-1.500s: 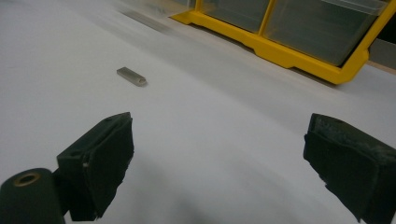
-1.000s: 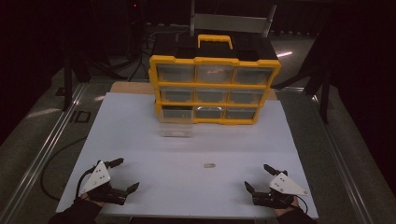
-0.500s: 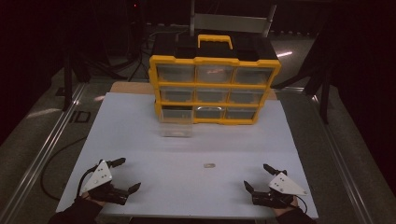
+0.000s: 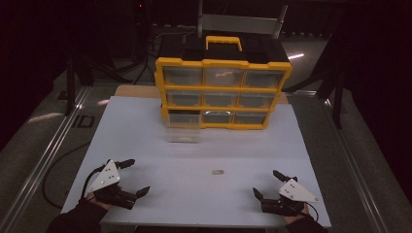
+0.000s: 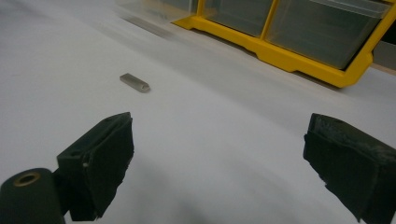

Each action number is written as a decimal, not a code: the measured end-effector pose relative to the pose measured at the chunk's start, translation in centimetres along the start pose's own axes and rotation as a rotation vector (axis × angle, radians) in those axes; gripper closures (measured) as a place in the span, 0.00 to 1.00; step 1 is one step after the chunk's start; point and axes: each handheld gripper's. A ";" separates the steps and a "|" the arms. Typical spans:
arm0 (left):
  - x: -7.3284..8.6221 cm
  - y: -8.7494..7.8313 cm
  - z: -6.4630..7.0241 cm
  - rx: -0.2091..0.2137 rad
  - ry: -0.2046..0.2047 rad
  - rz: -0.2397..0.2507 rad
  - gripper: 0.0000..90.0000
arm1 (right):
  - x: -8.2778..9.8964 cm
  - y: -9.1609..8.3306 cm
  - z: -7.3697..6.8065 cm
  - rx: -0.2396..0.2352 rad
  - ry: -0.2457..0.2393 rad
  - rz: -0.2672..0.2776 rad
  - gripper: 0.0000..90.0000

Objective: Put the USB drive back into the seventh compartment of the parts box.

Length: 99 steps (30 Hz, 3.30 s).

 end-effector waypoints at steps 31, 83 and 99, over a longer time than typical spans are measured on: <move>-7.0 4.6 0.2 0.147 0.134 -0.073 0.00 | -0.1 0.0 0.0 -0.005 0.000 0.011 0.10; -13.8 14.4 3.4 0.303 0.303 -0.236 0.00 | -0.2 -0.2 0.0 -0.018 0.010 0.017 0.10; -13.7 18.2 4.8 0.337 0.349 -0.309 0.00 | -0.2 -0.1 -0.1 -0.021 0.002 0.019 0.10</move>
Point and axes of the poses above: each handheld gripper's, and its own axes: y roughly forward along the jaws, x roughly out of its underside, z roughly to its right, and after that the axes turned 5 degrees about -z, right-handed
